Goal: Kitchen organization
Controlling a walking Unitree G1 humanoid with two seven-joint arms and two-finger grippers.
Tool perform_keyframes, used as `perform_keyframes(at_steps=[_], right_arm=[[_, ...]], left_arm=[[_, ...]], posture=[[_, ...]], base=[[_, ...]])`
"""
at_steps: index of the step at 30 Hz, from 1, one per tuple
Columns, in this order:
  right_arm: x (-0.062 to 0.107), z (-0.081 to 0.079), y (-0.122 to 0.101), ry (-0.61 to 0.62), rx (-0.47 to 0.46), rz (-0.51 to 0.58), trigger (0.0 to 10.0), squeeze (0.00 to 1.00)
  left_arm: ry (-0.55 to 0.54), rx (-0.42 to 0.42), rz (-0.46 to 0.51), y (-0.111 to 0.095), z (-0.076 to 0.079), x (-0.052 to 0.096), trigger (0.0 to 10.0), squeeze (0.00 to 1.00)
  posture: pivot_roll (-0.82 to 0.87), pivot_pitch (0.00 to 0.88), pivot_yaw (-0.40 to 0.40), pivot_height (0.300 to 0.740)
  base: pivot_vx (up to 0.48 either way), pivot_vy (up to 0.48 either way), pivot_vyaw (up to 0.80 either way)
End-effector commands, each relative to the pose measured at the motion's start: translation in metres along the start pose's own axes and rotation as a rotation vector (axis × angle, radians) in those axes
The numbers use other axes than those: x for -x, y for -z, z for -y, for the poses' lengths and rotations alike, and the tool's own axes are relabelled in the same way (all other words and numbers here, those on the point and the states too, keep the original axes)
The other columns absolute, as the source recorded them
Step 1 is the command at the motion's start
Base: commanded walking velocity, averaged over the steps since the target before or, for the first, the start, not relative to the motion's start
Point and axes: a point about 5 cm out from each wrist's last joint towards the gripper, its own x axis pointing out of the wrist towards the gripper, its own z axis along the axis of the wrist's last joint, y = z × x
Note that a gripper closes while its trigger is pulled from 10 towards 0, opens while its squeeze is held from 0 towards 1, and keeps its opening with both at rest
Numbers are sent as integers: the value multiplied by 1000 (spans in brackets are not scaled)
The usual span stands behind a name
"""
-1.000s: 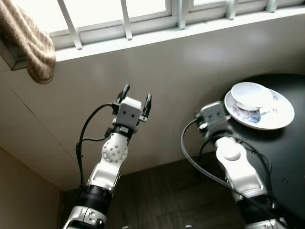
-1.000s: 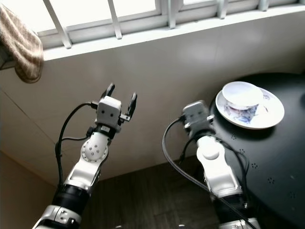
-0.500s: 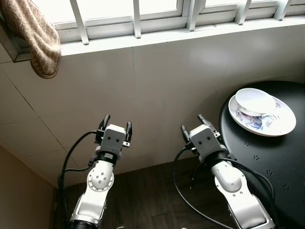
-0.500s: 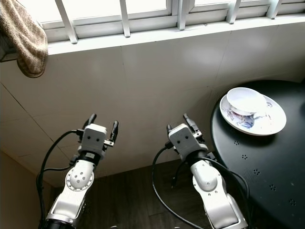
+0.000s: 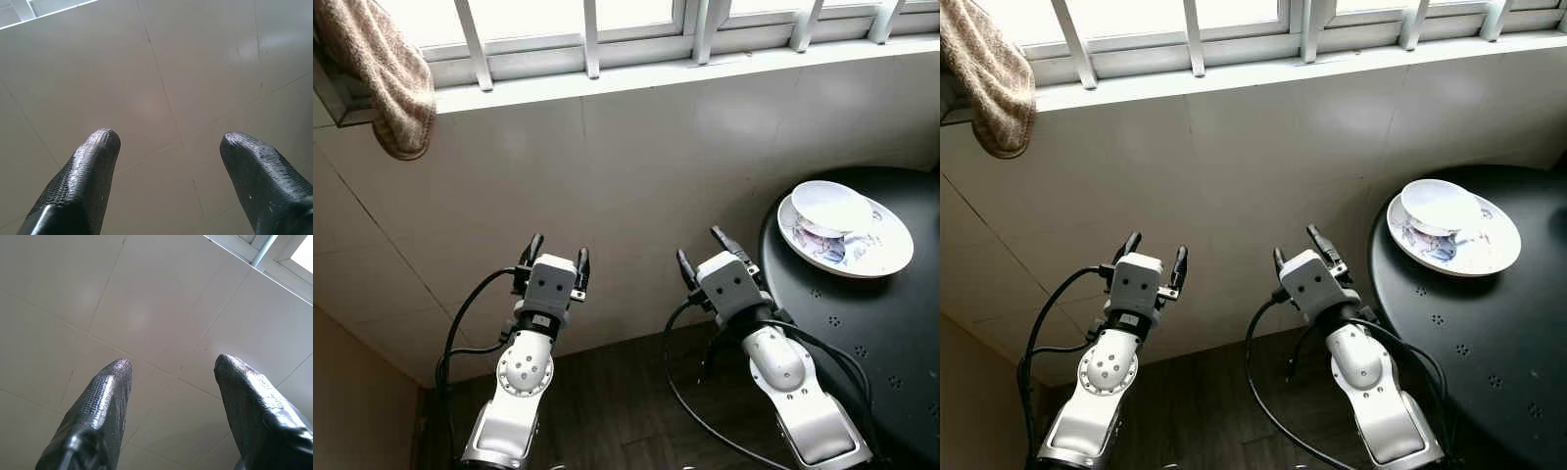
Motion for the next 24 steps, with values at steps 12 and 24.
perform_keyframes(at_steps=[12,24], right_arm=[[-3,4,-2,32,-5,18,10000,0],[-4,4,-2,32,-17,15,10000,0]], left_arm=[[6,16,3,-5,-2,-1,10000,0],[-7,36,23,-8,-5,-2,10000,0]], posture=[[-146,0,-14,740],[-139,0,-18,740]], base=[[0,-320,0],[0,-80,0]])
